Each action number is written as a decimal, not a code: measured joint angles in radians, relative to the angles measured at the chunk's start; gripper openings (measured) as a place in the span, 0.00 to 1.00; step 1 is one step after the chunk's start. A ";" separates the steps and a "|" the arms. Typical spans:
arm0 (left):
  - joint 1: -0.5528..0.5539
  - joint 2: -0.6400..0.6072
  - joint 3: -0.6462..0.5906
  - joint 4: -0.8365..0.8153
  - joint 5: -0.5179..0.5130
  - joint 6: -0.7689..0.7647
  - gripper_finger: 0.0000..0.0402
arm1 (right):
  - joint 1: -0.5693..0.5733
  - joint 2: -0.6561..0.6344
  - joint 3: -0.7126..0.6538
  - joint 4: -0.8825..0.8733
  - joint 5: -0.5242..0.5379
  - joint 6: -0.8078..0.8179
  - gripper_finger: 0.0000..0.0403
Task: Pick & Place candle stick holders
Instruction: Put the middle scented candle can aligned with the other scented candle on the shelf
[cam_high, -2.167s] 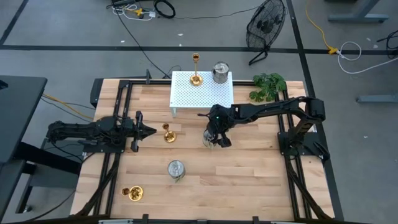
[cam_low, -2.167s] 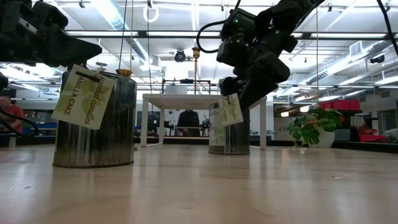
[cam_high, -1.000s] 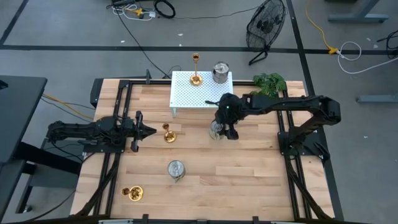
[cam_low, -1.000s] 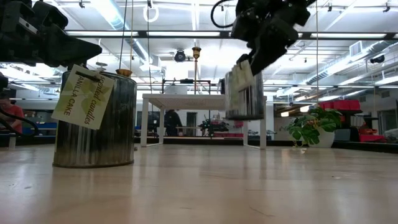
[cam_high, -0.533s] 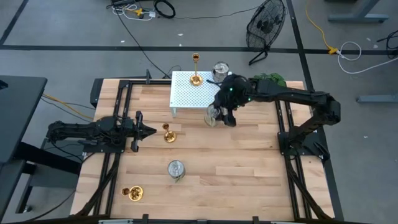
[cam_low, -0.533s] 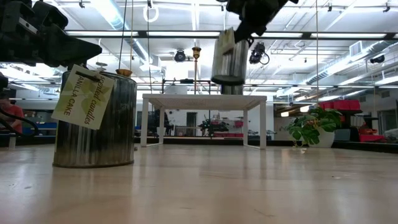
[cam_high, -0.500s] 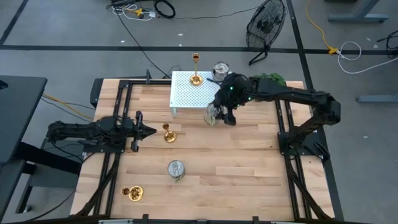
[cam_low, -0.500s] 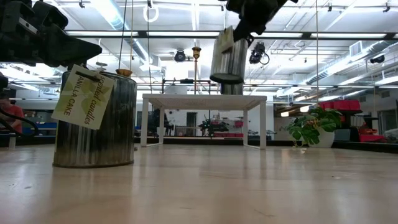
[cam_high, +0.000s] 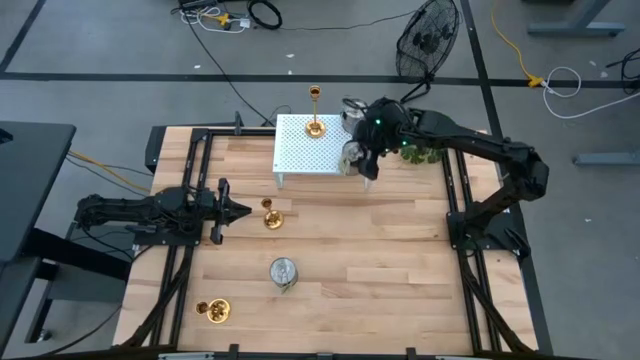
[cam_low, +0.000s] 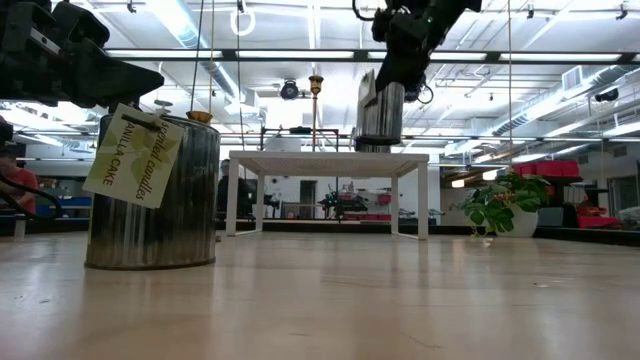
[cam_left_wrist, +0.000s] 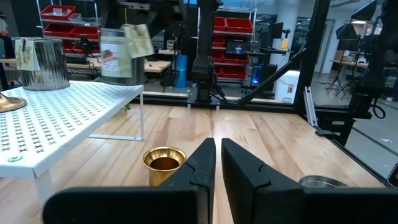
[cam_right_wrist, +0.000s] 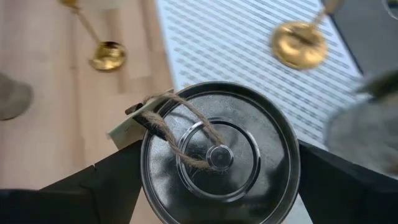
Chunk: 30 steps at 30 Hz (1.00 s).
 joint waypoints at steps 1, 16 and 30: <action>0.000 0.000 0.000 0.000 0.000 0.000 0.08 | -0.007 0.000 0.000 -0.003 0.015 0.009 0.89; 0.000 0.000 0.000 0.000 0.000 0.000 0.08 | -0.077 0.022 0.000 -0.008 0.084 0.066 0.89; 0.000 0.000 0.000 0.000 0.000 0.000 0.08 | -0.085 0.066 0.002 0.018 0.076 0.068 0.89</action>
